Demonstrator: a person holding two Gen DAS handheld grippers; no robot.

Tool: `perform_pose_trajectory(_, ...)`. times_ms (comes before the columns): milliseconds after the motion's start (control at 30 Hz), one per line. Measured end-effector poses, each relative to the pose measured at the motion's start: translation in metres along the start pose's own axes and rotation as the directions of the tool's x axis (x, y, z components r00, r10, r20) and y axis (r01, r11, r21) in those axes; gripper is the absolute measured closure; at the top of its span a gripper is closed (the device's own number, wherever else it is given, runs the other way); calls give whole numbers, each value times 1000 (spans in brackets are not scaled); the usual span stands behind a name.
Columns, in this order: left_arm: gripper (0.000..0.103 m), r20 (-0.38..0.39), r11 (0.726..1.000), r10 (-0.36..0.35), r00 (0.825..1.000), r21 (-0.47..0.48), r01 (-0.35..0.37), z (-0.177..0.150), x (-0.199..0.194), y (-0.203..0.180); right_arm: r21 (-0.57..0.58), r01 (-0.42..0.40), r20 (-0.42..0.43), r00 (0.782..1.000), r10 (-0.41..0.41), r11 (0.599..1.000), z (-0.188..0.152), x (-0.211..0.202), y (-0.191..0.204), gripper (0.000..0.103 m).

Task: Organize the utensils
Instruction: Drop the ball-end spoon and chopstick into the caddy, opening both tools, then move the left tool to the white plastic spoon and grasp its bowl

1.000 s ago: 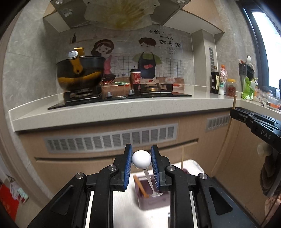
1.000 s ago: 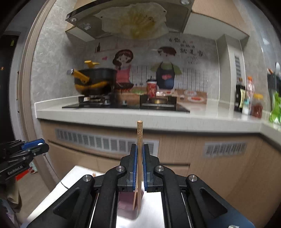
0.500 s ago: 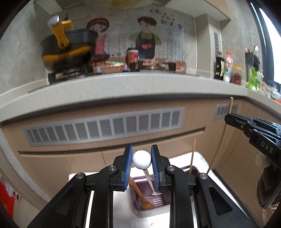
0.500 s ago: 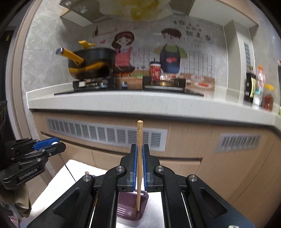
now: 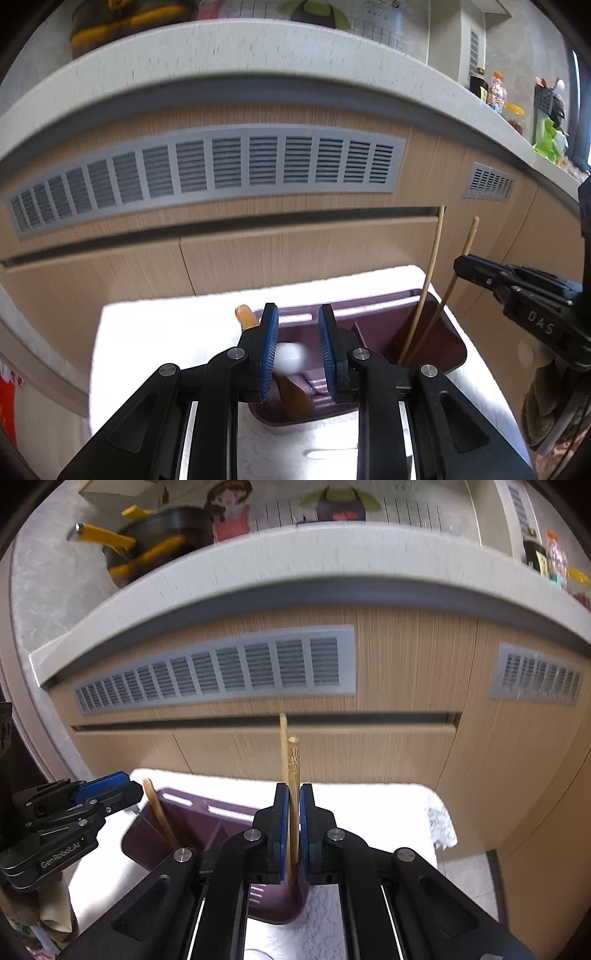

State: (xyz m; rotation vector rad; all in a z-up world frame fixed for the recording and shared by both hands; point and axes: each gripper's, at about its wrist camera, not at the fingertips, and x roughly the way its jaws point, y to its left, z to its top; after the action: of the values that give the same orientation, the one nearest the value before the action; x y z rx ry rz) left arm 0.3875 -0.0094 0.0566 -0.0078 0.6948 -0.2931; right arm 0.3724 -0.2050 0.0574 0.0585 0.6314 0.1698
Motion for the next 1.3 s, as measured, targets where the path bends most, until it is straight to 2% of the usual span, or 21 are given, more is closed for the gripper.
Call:
perform_pose_trajectory(133, 76, -8, 1000, -4, 1000, -10, 3, -4, -2, -1, -3, -1, -12, 1000, 1, 1000, -6, 8, -1, 98)
perform_pose_trajectory(267, 62, 26, 1000, -4, 1000, -31, 5, -9, -21, 2, -16, 19, 4, 1000, -19, 1000, -10, 2, -3, 93)
perform_pose_trajectory(367, 57, 60, 999, 16, 998, -45, -13, -17, -43, 5, -36, 39, 25, 999, -38, 999, -14, -14, -1, 93)
perform_pose_trajectory(433, 55, 67, 998, 26, 997, -60, -22, -27, -57, 7, -49, 52, 33, 998, -51, 997, -20, -26, 1, 87)
perform_pose_trajectory(500, 52, 69, 997, 36, 997, -68, -32, -39, -68, 7, -56, 68, 44, 997, -66, 996, -31, -41, 2, 72)
perform_pose_trajectory(600, 47, 64, 996, 65, 996, -68, -60, -61, -84, 5, -78, 88, 47, 995, -85, 993, -50, -58, 7, 70)
perform_pose_trajectory(800, 44, 6, 994, 86, 996, -73, -85, -114, -103, 1, -115, 65, -27, 997, -69, 991, -103, -80, 20, 62)
perform_pose_trajectory(900, 44, -30, 991, 99, 995, -85, -101, -144, -109, 0, -119, 13, -98, 995, -25, 993, -133, -81, 27, 62)
perform_pose_trajectory(1033, 44, -85, 988, 113, 990, -99, -121, -176, -111, -2, -102, -57, -195, 980, 37, 993, -167, -75, 41, 62)
perform_pose_trajectory(1133, 40, -119, 983, 136, 984, -110, -149, -198, -112, -3, -79, -91, -238, 969, 70, 993, -182, -67, 48, 62)
perform_pose_trajectory(1300, 39, -178, 981, 112, 978, -140, -138, -222, -105, 0, -26, -119, -277, 955, 107, 993, -192, -56, 56, 62)
